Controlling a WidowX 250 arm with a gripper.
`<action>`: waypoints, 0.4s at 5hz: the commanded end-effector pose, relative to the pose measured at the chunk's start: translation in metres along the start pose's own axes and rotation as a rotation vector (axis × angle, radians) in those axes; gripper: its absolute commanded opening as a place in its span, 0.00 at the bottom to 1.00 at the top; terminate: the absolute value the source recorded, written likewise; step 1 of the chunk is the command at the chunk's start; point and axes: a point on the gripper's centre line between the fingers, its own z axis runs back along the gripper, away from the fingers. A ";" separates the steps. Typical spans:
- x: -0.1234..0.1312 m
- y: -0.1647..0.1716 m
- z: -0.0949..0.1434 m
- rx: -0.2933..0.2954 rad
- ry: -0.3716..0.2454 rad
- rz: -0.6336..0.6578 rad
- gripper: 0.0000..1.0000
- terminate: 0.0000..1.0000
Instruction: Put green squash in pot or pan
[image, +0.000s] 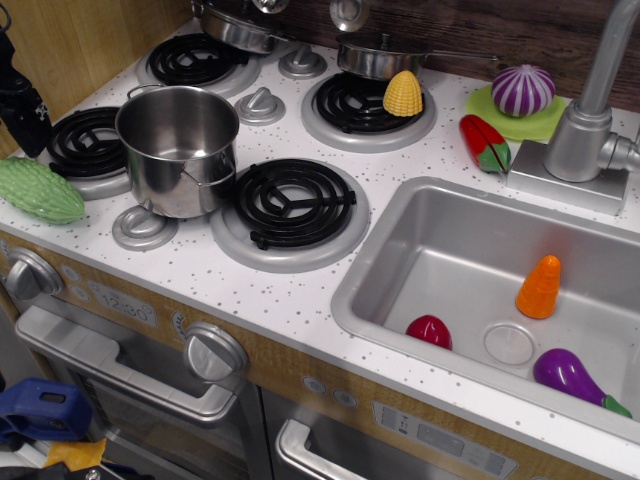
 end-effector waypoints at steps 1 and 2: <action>0.000 0.000 0.000 0.000 0.000 0.000 1.00 0.00; 0.005 -0.003 0.002 0.029 -0.022 0.077 1.00 0.00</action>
